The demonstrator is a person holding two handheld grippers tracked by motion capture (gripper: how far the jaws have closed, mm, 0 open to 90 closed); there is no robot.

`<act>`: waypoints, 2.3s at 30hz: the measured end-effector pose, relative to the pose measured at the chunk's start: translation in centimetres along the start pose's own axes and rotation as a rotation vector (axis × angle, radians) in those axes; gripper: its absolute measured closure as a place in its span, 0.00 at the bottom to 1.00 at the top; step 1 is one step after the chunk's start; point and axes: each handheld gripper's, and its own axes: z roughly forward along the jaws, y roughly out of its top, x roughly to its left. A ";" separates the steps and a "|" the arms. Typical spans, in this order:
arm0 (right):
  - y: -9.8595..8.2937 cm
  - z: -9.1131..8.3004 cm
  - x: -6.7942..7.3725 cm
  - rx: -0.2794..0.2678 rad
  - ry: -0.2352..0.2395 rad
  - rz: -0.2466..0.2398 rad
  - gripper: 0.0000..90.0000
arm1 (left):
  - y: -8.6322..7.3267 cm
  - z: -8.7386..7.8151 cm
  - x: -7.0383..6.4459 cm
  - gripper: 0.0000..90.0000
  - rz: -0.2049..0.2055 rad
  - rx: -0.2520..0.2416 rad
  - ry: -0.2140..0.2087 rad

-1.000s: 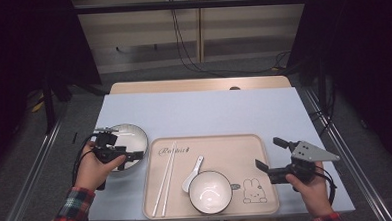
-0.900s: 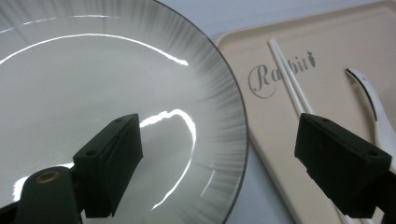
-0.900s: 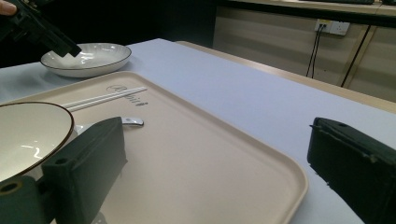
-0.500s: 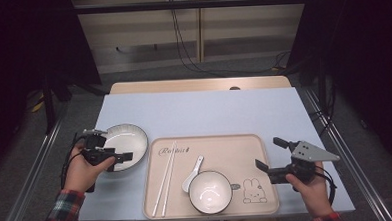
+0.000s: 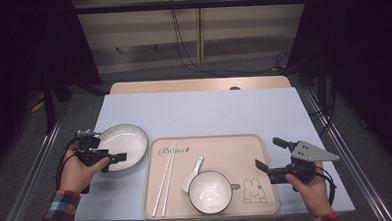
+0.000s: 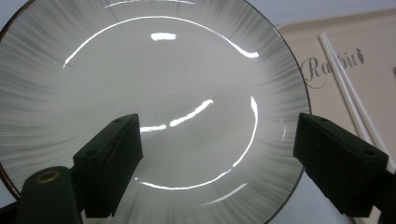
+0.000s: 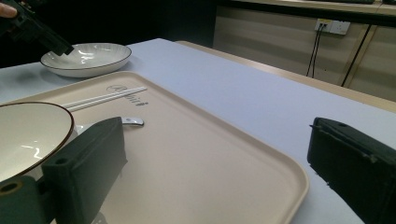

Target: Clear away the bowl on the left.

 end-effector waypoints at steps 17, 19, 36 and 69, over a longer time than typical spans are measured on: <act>0.0 0.0 0.0 0.000 0.000 0.000 0.04 | -0.7 0.9 1.1 0.20 -0.051 0.014 0.004; 0.0 0.0 0.0 0.003 -0.002 0.001 0.04 | -0.8 1.0 1.1 0.20 -0.046 0.016 0.002; 0.0 -0.1 0.0 0.001 -0.003 -0.001 0.04 | -0.5 0.2 1.5 0.21 -0.066 -0.008 0.020; 0.0 0.1 0.1 0.009 0.001 -0.002 0.04 | -0.7 -3.0 4.2 0.24 -0.138 -0.082 0.093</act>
